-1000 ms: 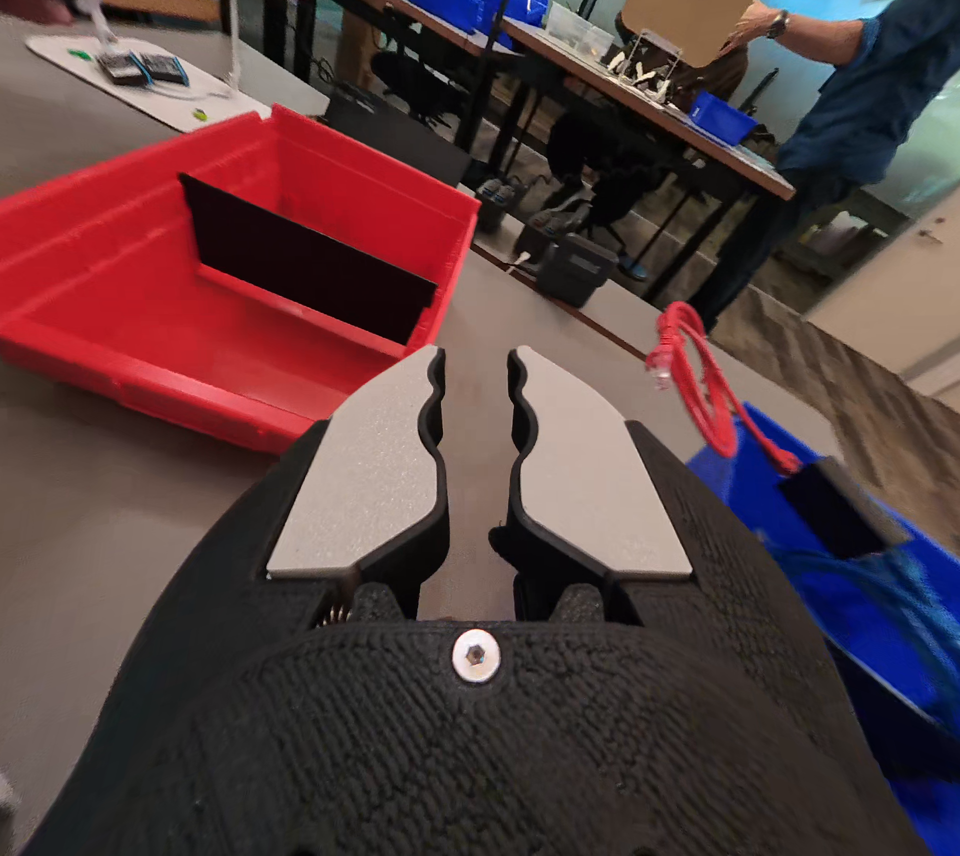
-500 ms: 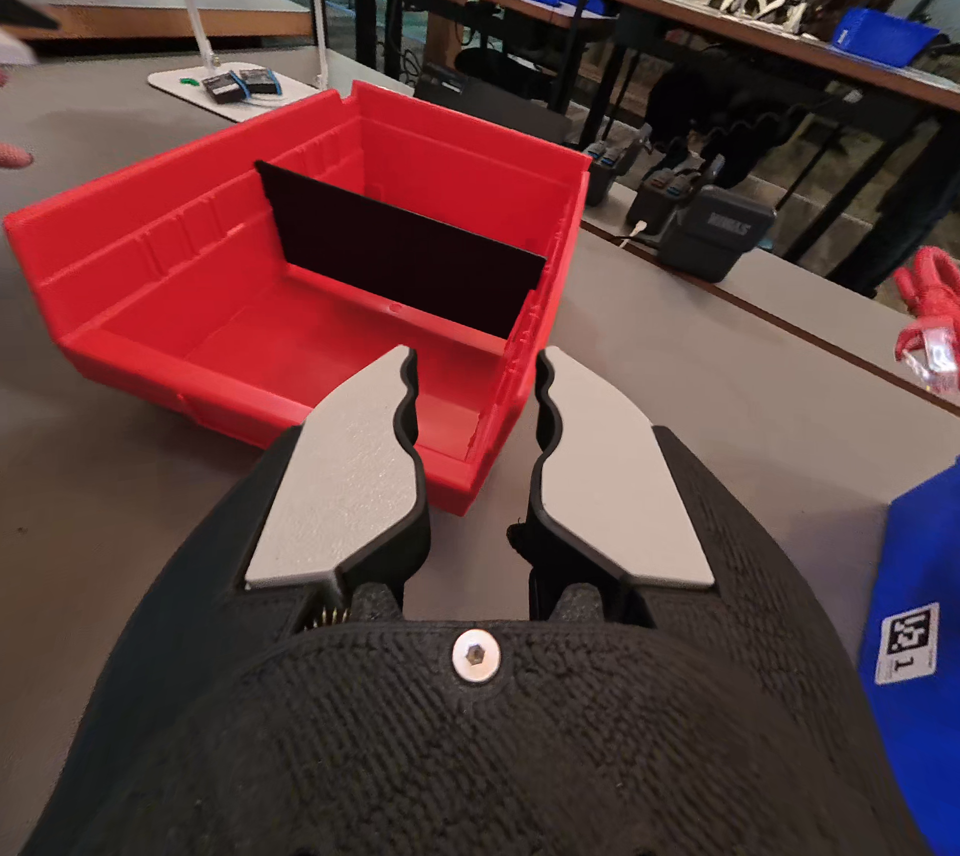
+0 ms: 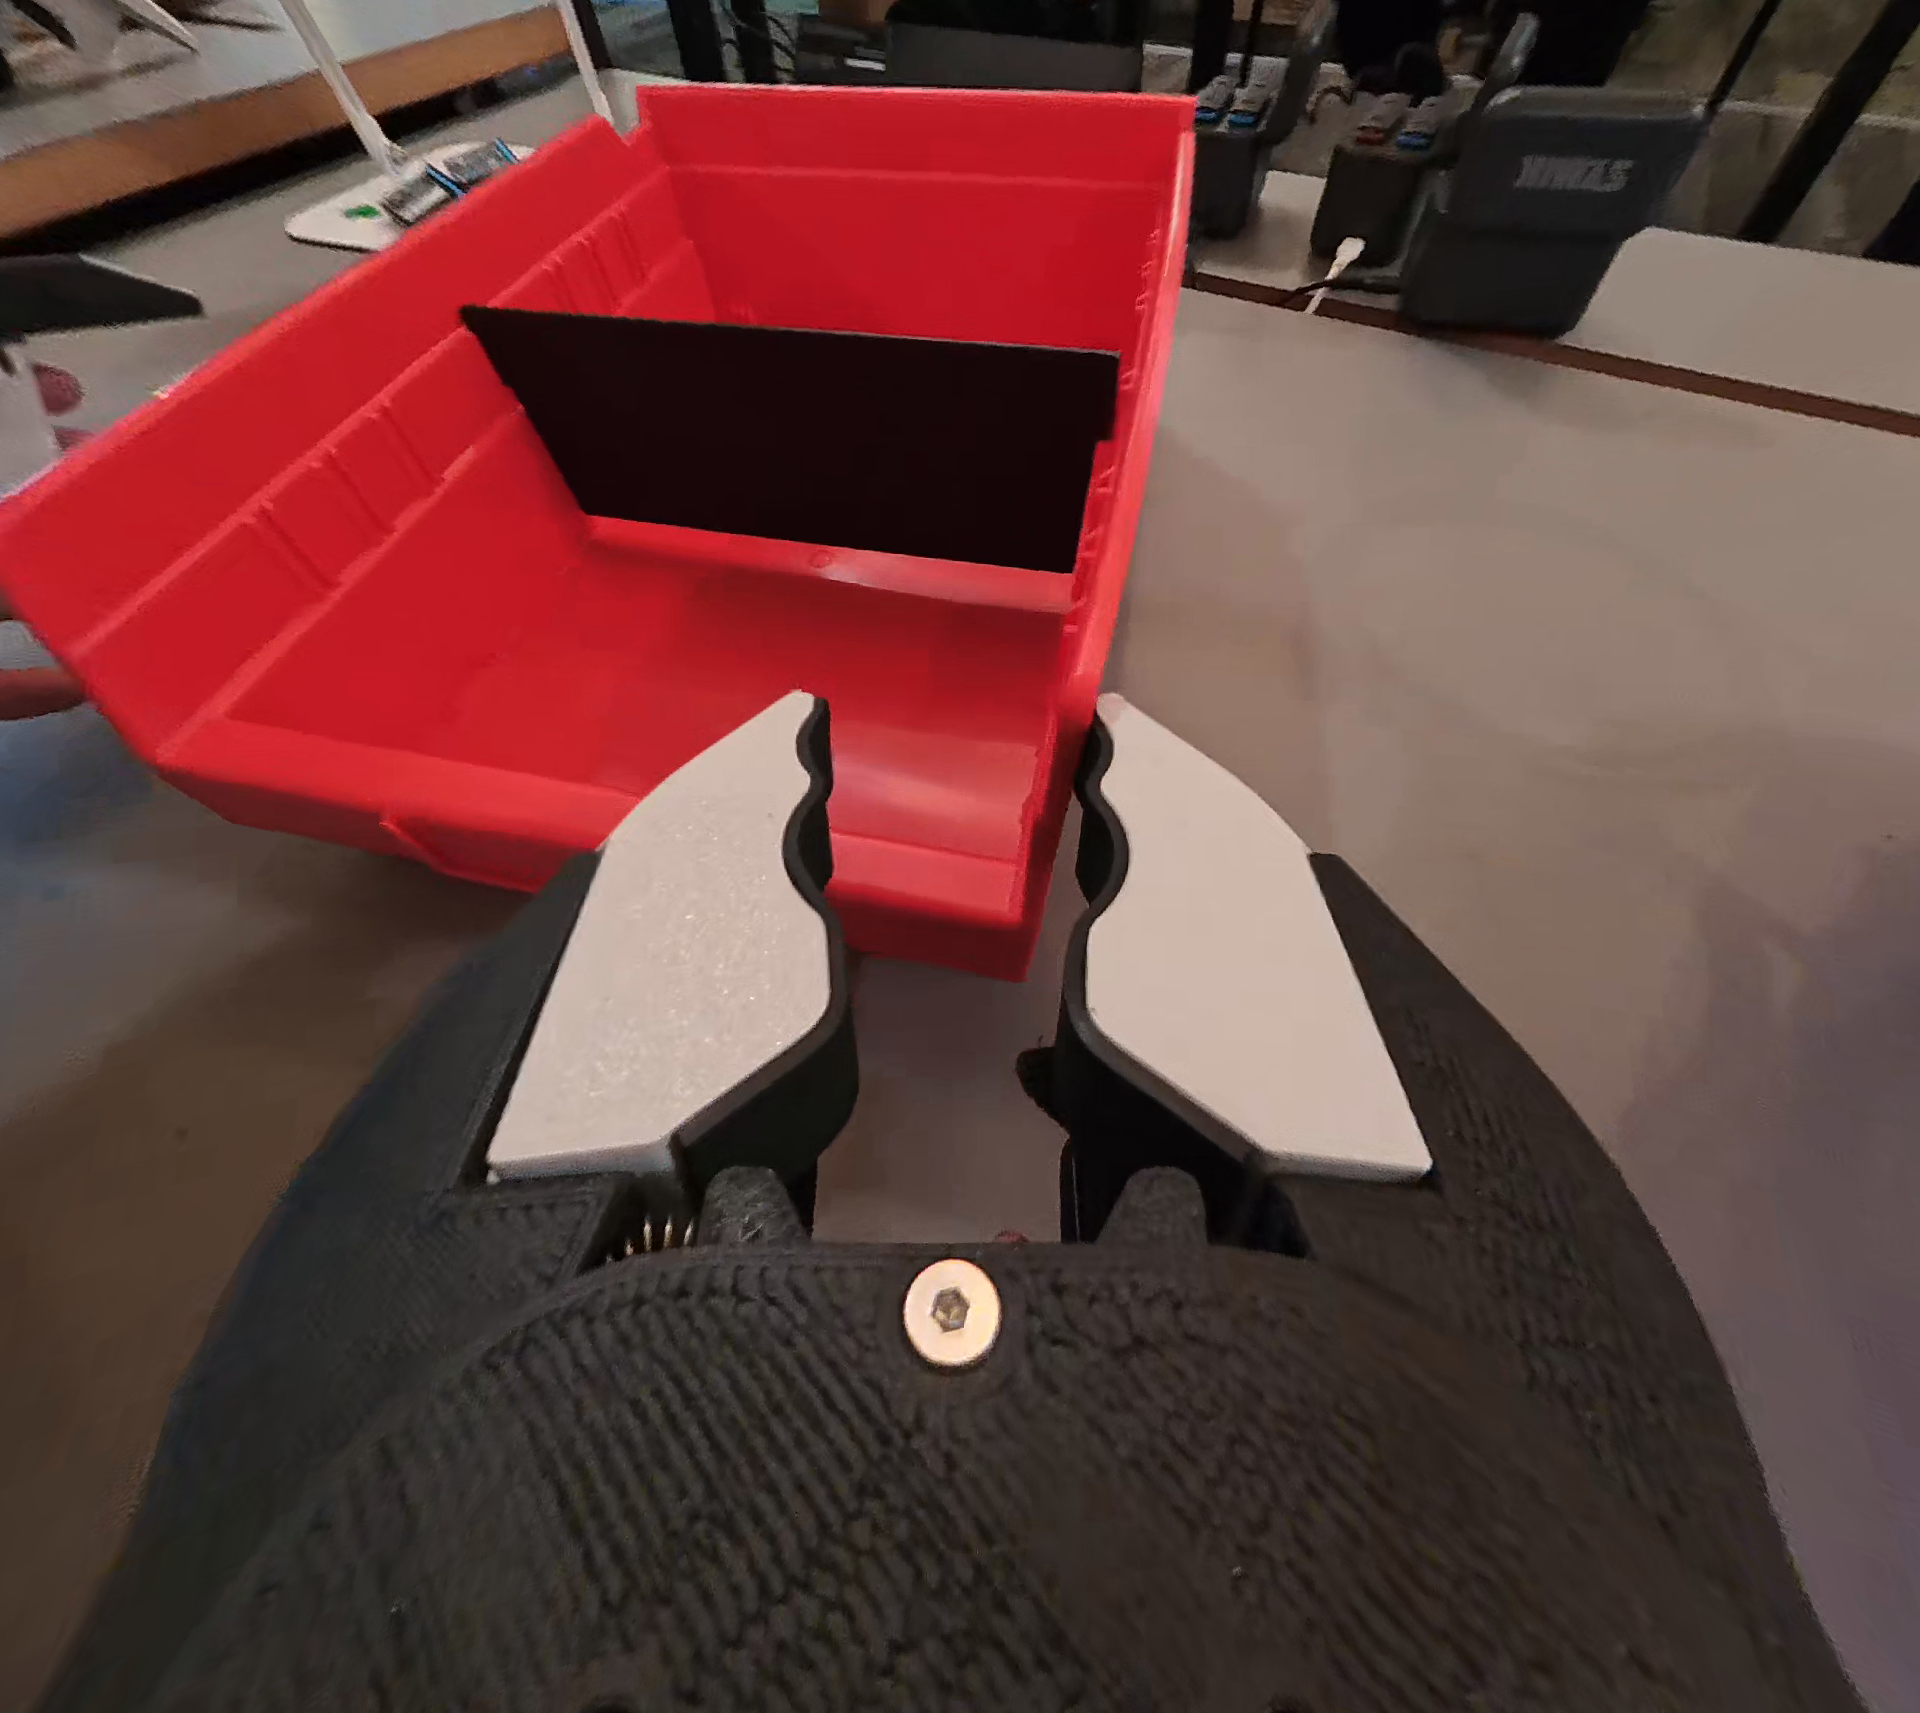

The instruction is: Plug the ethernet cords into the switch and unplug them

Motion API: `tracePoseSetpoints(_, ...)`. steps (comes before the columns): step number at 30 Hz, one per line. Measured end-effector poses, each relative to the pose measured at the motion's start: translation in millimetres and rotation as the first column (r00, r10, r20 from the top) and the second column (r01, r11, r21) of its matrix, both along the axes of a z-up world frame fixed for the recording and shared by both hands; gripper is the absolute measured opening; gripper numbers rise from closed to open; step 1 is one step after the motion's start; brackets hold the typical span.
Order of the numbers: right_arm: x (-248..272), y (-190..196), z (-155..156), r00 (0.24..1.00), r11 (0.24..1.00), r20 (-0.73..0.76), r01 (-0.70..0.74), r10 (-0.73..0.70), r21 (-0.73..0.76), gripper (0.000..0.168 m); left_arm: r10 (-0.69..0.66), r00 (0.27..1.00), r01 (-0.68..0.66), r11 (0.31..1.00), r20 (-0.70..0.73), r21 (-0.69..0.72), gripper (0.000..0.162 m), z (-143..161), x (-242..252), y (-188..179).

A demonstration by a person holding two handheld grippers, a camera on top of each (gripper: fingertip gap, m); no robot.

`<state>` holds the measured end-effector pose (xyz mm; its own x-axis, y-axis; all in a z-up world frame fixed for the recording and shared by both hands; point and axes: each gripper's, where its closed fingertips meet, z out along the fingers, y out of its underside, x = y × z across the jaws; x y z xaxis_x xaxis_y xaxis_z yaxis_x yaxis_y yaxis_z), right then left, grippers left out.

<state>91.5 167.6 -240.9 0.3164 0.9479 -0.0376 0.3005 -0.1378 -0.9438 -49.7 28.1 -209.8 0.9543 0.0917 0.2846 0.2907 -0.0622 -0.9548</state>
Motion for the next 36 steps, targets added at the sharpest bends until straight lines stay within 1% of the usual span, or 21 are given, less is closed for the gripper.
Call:
tracePoseSetpoints(2,-1,0,-2,0.999,0.998,0.036,0.019,-0.021,0.054,0.04,-0.009,1.0,0.009,1.0,0.004,-0.015,0.093,0,2,5)
tracePoseSetpoints(4,-3,-3,-3,0.997,0.995,0.066,0.023,-0.029,0.099,0.029,-0.004,0.999,0.002,0.999,-0.032,-0.053,0.091,-3,2,8)
tracePoseSetpoints(6,-7,-13,-4,0.996,0.992,0.094,-0.013,0.001,0.125,0.023,0.015,0.996,-0.022,0.995,-0.084,-0.093,0.087,-6,-1,9)
tracePoseSetpoints(9,-17,-38,-5,0.988,0.983,0.113,-0.12,0.104,0.141,0.022,0.063,0.983,-0.091,0.984,-0.174,-0.153,0.08,-13,-12,9)
tracePoseSetpoints(11,-23,-51,-5,0.982,0.974,0.116,-0.168,0.151,0.15,0.022,0.103,0.965,-0.151,0.97,-0.239,-0.191,0.07,-16,-25,7)
tracePoseSetpoints(14,-28,-58,-4,0.977,0.964,0.117,-0.197,0.178,0.181,0.025,0.149,0.93,-0.236,0.942,-0.336,-0.237,0.057,-20,-46,5)
tracePoseSetpoints(16,-27,-57,0,0.979,0.959,0.106,-0.191,0.172,0.207,0.029,0.166,0.911,-0.278,0.924,-0.378,-0.264,0.041,-22,-58,4)
tracePoseSetpoints(17,-26,-56,4,0.98,0.958,0.095,-0.191,0.174,0.214,0.033,0.149,0.915,-0.264,0.924,-0.374,-0.278,0.044,-24,-60,5)
tracePoseSetpoints(18,-25,-56,7,0.981,0.957,0.081,-0.192,0.179,0.217,0.036,0.126,0.926,-0.237,0.927,-0.357,-0.29,0.039,-26,-59,6)
tracePoseSetpoints(19,-24,-56,10,0.981,0.956,0.061,-0.192,0.183,0.221,0.038,0.104,0.938,-0.209,0.931,-0.331,-0.3,0.031,-27,-57,8)
tracePoseSetpoints(21,-23,-55,16,0.983,0.955,0.019,-0.184,0.184,0.235,0.043,0.104,0.941,-0.206,0.931,-0.322,-0.302,0.03,-28,-60,9)
tracePoseSetpoints(24,-25,-58,20,0.98,0.947,-0.022,-0.186,0.198,0.263,0.051,0.126,0.93,-0.239,0.921,-0.346,-0.307,0.025,-28,-68,7)
tracePoseSetpoints(29,-28,-69,30,0.971,0.916,-0.049,-0.203,0.234,0.345,0.05,0.174,0.906,-0.309,0.895,-0.385,-0.322,0.017,-28,-81,5)
tracePoseSetpoints(31,-26,-67,41,0.969,0.913,-0.099,-0.174,0.225,0.368,0.046,0.188,0.902,-0.326,0.887,-0.388,-0.328,0.014,-28,-86,4)
tracePoseSetpoints(36,-15,-59,61,0.956,0.939,-0.208,-0.134,0.206,0.316,0.044,0.218,0.906,-0.341,0.884,-0.362,-0.321,0.009,-28,-93,1)
